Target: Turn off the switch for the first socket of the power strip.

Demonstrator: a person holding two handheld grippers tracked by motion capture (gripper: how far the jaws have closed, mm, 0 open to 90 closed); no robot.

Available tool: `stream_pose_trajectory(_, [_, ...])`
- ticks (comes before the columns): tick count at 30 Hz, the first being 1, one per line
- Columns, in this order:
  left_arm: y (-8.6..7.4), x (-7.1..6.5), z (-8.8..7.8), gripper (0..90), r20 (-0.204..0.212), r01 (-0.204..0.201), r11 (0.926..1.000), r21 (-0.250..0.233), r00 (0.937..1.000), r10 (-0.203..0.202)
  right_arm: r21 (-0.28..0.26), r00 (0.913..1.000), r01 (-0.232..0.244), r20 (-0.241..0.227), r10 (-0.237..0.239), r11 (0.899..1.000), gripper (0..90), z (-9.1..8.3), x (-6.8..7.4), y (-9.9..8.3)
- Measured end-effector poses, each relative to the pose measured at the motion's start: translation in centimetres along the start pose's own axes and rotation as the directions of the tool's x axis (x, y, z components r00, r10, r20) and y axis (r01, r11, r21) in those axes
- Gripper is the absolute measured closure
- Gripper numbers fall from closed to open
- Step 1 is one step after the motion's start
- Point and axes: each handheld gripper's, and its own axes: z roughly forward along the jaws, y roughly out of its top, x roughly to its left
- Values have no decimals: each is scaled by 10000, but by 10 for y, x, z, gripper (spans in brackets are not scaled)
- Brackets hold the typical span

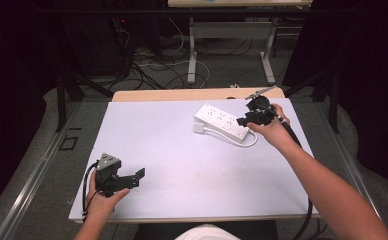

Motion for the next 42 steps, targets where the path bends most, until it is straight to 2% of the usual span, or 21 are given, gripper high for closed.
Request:
stream_pose_trajectory(2, [0, 0, 0, 43, 6, 4, 10000, 3, 10000, -4, 149, 10000, -7, 77, 6, 9999, 563, 2, 2, 3])
stream_pose_trajectory(3, [0, 0, 0, 43, 29, 12, 10000, -25, 10000, -11, 307, 10000, -68, -71, 70, 9995, 585, 4, 4, 5])
stream_pose_trajectory(10, [0, 1, 0, 43, 62, -10, 10000, 73, 10000, 9, 541, 9994, 38, -349, -19, 9985, 660, 15, 6, 13])
stream_pose_trajectory(14, [0, 0, 1, 43, 41, 21, 10000, -45, 10000, -21, 621, 9997, 34, -232, -20, 9981, 675, 23, 6, 14])
stream_pose_trajectory(20, [0, 1, 1, 43, 42, -45, 10000, 56, 10000, 45, 719, 9999, 91, -112, -83, 9974, 703, 38, 6, 17])
stream_pose_trajectory(26, [0, 1, 1, 43, 41, -39, 9999, 93, 10000, 38, 868, 10000, -10, -45, 14, 9962, 764, 52, 7, 20])
stream_pose_trajectory(32, [0, 1, 1, 46, 54, -50, 9999, 89, 10000, 50, 862, 10000, 94, 4, -94, 9962, 824, 66, 7, 20])
stream_pose_trajectory(34, [0, 1, 1, 46, 60, -55, 9999, 108, 10000, 54, 932, 10000, 56, -58, -51, 9956, 844, 69, 7, 21])
stream_pose_trajectory(35, [0, 1, 1, 47, 63, -52, 9999, 111, 10000, 52, 846, 9999, 167, -14, -166, 9963, 858, 70, 6, 21])
stream_pose_trajectory(39, [0, 2, 1, 47, 63, -41, 9999, 112, 10000, 40, 716, 9999, 99, -45, -96, 9974, 895, 75, 4, 21])
stream_pose_trajectory(42, [-1, 1, 2, 48, 56, -34, 9999, 121, 10000, 33, 864, 10000, -68, -2, 68, 9962, 900, 77, 2, 21])
